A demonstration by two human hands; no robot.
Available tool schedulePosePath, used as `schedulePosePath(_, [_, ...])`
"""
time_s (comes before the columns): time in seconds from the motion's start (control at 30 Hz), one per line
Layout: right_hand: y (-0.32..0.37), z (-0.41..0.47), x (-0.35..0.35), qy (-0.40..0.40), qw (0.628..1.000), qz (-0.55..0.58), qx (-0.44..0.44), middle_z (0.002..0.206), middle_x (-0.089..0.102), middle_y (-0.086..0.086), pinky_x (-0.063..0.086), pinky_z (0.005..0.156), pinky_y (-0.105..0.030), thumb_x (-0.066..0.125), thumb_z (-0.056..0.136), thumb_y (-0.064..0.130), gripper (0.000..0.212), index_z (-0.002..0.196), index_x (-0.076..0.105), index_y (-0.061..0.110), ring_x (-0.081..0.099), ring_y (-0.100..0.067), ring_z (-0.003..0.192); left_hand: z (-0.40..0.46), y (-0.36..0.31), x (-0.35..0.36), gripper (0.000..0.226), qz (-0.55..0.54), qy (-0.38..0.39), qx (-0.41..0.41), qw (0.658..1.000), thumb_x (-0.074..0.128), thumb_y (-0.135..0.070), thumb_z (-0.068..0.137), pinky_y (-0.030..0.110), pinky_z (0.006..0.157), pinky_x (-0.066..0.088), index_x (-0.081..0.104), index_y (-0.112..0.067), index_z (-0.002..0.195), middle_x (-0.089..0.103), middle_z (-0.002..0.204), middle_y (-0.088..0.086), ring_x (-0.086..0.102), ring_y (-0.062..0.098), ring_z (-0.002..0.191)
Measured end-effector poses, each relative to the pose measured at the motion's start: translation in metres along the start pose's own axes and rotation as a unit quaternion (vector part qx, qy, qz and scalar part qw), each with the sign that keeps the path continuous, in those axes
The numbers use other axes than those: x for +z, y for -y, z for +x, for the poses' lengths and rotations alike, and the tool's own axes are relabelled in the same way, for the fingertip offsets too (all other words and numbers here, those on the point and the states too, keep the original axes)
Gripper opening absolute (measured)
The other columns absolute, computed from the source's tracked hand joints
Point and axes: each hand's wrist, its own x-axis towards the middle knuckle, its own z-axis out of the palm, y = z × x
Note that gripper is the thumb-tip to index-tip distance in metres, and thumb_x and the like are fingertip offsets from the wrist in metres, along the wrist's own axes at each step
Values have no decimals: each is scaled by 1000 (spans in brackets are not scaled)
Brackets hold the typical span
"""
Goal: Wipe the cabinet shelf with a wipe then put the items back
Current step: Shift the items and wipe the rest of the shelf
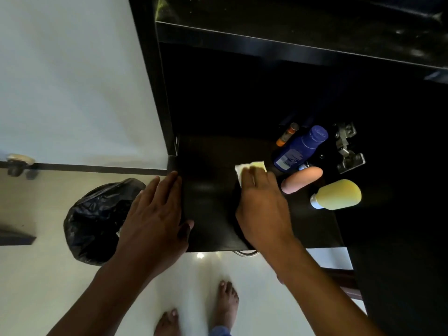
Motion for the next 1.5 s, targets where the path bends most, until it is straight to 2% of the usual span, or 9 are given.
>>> schedulePosePath(0.17, [10,94,9,24,998,-18,63,124,53,-26,44,98,-46,66,86,26,48,122,59,-5,49,-41,113,1,-3,3,93,21,5,-7,1000,50,-53,98,42,131,9,-7,-20,164,-6,174,-1,-6,23,161])
schedulePosePath(0.27, [9,124,14,26,996,-42,68,111,62,-25,42,93,-46,60,90,35,41,109,67,1,56,-42,105,1,-3,0,90,16,8,-7,1000,51,-50,99,43,131,12,-1,-18,165,0,174,-1,-2,24,161])
schedulePosePath(0.57, [11,109,8,-19,995,1,98,118,58,-30,41,95,-46,53,96,21,32,109,66,-6,51,-43,110,1,3,0,83,8,4,5,1000,48,-40,102,42,131,8,-1,-20,165,-2,173,-2,-5,23,160])
schedulePosePath(0.83, [76,109,20,-15,988,135,-74,135,57,-16,45,105,-39,62,85,3,51,135,59,7,51,-37,122,4,4,-4,84,-17,24,5,1000,52,-21,97,42,131,7,2,-19,165,1,173,-3,-11,20,160])
schedulePosePath(1.03, [72,14,13,-28,985,148,-82,124,59,-18,54,91,-42,62,86,12,41,124,61,-1,52,-33,109,-8,5,-1,87,-58,-35,39,997,12,-48,86,50,129,14,21,-9,163,18,171,10,4,28,160])
schedulePosePath(1.13, [58,-61,11,40,986,153,-52,134,57,-4,44,104,-23,73,80,15,62,140,55,9,55,-24,119,-13,5,6,78,-60,-70,45,995,27,-45,92,51,123,20,32,-5,159,29,167,16,17,33,157])
schedulePosePath(1.2, [35,-84,7,56,983,173,36,132,53,5,42,95,-10,73,76,4,72,145,52,16,55,-15,111,-14,4,10,72,-70,-80,43,993,46,-36,95,54,123,25,30,-8,160,27,168,14,19,33,157])
schedulePosePath(1.33, [-7,-63,3,13,996,49,68,130,57,-16,55,88,-42,63,81,8,58,138,56,4,54,-34,109,-15,-2,18,67,-62,-86,59,993,54,-21,97,49,124,22,30,-9,159,26,167,12,19,33,157])
schedulePosePath(1.5, [6,-63,14,7,994,108,11,134,58,-16,53,92,-34,72,79,4,61,139,58,3,55,-30,114,-10,-11,22,75,-47,-64,83,993,30,-39,87,58,122,31,44,-5,152,40,161,18,29,39,153])
